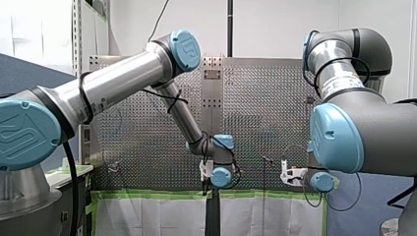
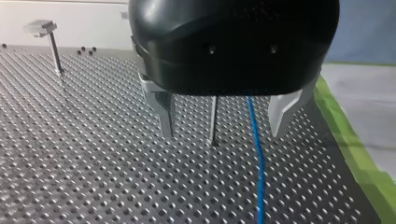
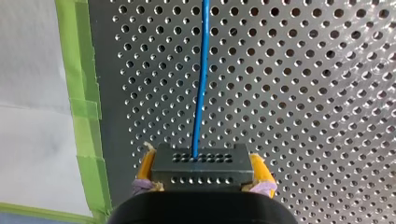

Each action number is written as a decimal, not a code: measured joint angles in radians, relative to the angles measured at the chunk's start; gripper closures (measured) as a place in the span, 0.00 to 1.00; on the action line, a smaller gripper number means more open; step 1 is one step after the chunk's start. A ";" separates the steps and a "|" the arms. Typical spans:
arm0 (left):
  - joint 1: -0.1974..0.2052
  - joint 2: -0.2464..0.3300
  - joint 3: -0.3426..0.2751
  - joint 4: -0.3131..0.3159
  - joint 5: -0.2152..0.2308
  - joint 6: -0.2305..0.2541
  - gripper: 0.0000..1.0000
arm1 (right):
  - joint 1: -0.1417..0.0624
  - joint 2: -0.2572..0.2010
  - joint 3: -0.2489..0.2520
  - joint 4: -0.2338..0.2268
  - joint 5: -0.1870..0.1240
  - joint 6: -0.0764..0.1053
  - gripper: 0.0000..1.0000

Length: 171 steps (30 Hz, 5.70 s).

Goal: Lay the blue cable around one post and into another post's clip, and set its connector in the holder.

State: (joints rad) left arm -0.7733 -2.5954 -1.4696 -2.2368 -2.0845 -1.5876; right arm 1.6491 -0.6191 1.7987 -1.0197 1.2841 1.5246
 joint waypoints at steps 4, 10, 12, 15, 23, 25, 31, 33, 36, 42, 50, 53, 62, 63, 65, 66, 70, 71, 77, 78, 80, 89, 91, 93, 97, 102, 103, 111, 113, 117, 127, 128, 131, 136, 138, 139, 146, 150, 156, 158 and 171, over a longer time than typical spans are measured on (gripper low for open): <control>0.005 -0.032 0.028 -0.029 -0.003 0.011 0.00 | 0.003 0.000 0.000 -0.001 0.000 0.000 1.00; 0.003 -0.082 0.083 -0.077 0.001 0.012 0.00 | 0.005 0.000 0.000 -0.001 0.000 0.000 1.00; 0.004 -0.088 0.101 -0.092 0.000 0.011 0.00 | 0.005 0.000 0.000 -0.001 0.000 0.001 1.00; 0.007 -0.091 0.127 -0.116 -0.002 0.011 0.00 | 0.005 0.000 0.000 -0.001 0.000 0.001 1.00; 0.013 -0.091 0.144 -0.167 -0.007 0.001 0.00 | 0.007 0.000 0.000 -0.001 0.000 0.001 1.00; 0.013 -0.091 0.144 -0.171 -0.007 0.000 0.00 | 0.007 0.000 0.000 -0.001 0.000 0.001 1.00; 0.014 -0.089 0.145 -0.174 -0.004 -0.001 0.00 | 0.008 0.000 0.000 -0.001 0.000 0.001 1.00; 0.014 -0.088 0.145 -0.174 -0.001 -0.002 0.00 | 0.008 0.000 0.000 -0.001 0.000 0.001 1.00; 0.014 -0.087 0.145 -0.173 0.012 -0.002 0.00 | 0.008 0.000 0.000 -0.001 0.000 0.000 1.00; 0.012 -0.086 0.145 -0.172 0.049 -0.001 0.64 | 0.009 0.000 0.000 -0.001 0.000 0.001 1.00; 0.012 -0.086 0.145 -0.174 0.051 0.002 0.80 | 0.012 0.001 0.000 -0.001 0.000 0.001 1.00; 0.012 -0.086 0.145 -0.175 0.050 0.003 0.93 | 0.014 0.001 0.000 -0.001 0.000 0.001 1.00; 0.015 -0.086 0.145 -0.171 0.027 -0.007 0.97 | 0.016 0.001 0.000 0.002 0.000 -0.003 1.00; 0.015 -0.087 0.145 -0.171 0.027 -0.009 0.97 | 0.017 0.001 0.000 0.002 0.000 -0.003 1.00; 0.015 -0.086 0.145 -0.170 0.028 -0.015 0.97 | 0.017 0.001 0.000 0.002 0.000 -0.004 1.00; 0.015 -0.086 0.145 -0.170 0.028 -0.017 0.97 | 0.017 0.001 0.000 0.002 0.000 -0.004 1.00; 0.016 -0.087 0.145 -0.168 0.029 -0.022 0.99 | 0.019 0.001 0.000 0.002 0.000 -0.004 1.00; 0.016 -0.086 0.145 -0.168 0.030 -0.023 0.99 | 0.019 0.001 0.000 0.002 0.000 -0.003 1.00; 0.017 -0.087 0.145 -0.167 0.027 -0.025 0.99 | 0.020 0.001 0.000 0.001 0.002 -0.002 1.00; 0.017 -0.087 0.145 -0.167 0.028 -0.025 0.99 | 0.020 0.001 0.000 0.001 0.003 -0.002 1.00; 0.016 -0.087 0.145 -0.167 0.029 -0.025 0.99 | 0.019 0.001 0.000 0.000 0.004 -0.001 1.00; 0.005 -0.087 0.145 -0.144 0.034 -0.027 0.99 | 0.010 0.000 0.000 -0.002 0.005 -0.001 1.00; 0.001 -0.087 0.145 -0.132 0.043 -0.027 0.99 | 0.009 0.000 -0.001 -0.002 0.005 -0.001 1.00; -0.003 -0.087 0.146 -0.125 0.054 -0.028 0.99 | 0.009 0.000 -0.001 -0.004 0.005 0.000 1.00; -0.014 -0.087 0.153 -0.114 0.070 -0.036 0.99 | 0.007 0.000 -0.004 -0.006 0.006 0.004 1.00; -0.030 -0.087 0.163 -0.108 0.072 -0.042 0.99 | 0.007 0.000 -0.012 -0.004 0.006 0.007 1.00; -0.034 -0.087 0.166 -0.108 0.073 -0.045 0.99 | 0.006 0.000 -0.013 -0.005 0.006 0.007 1.00; -0.061 -0.089 0.182 -0.108 0.070 -0.050 0.99 | -0.003 0.000 -0.015 -0.007 0.006 0.014 1.00; -0.067 -0.089 0.185 -0.109 0.070 -0.051 0.99 | -0.006 0.000 -0.015 -0.007 0.006 0.016 1.00; -0.075 -0.089 0.188 -0.111 0.068 -0.052 0.99 | -0.015 0.000 -0.016 -0.009 0.007 0.023 1.00; -0.084 -0.089 0.199 -0.117 0.065 -0.053 0.99 | -0.030 0.000 -0.021 -0.011 0.008 0.031 1.00; -0.084 -0.089 0.201 -0.117 0.065 -0.054 0.99 | -0.031 0.000 -0.022 -0.011 0.008 0.031 1.00; -0.085 -0.089 0.206 -0.118 0.065 -0.058 0.99 | -0.031 0.000 -0.024 -0.010 0.007 0.032 1.00; -0.086 -0.089 0.214 -0.118 0.066 -0.066 0.99 | -0.031 0.000 -0.033 -0.008 0.006 0.034 1.00; -0.087 -0.089 0.216 -0.118 0.068 -0.071 0.99 | -0.031 0.000 -0.035 -0.008 0.006 0.036 1.00; -0.087 -0.090 0.217 -0.118 0.070 -0.074 0.99 | -0.031 0.000 -0.036 -0.007 0.006 0.036 1.00; -0.087 -0.095 0.225 -0.120 0.073 -0.083 0.99 | -0.033 0.000 -0.041 -0.012 0.006 0.046 1.00; -0.087 -0.101 0.235 -0.125 0.072 -0.088 0.99 | -0.034 0.000 -0.045 -0.016 0.005 0.060 1.00; -0.087 -0.102 0.248 -0.131 0.070 -0.095 0.99 | -0.037 0.000 -0.046 -0.025 0.001 0.075 1.00; -0.087 -0.103 0.253 -0.132 0.069 -0.096 0.99 | -0.038 0.000 -0.046 -0.031 -0.001 0.083 1.00; -0.084 -0.104 0.261 -0.133 0.069 -0.100 0.99 | -0.055 0.001 -0.047 -0.040 -0.005 0.101 1.00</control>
State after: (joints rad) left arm -0.8569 -2.6993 -1.2086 -2.3696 -2.0155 -1.6873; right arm 1.5942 -0.6181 1.7513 -1.0595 1.2796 1.6252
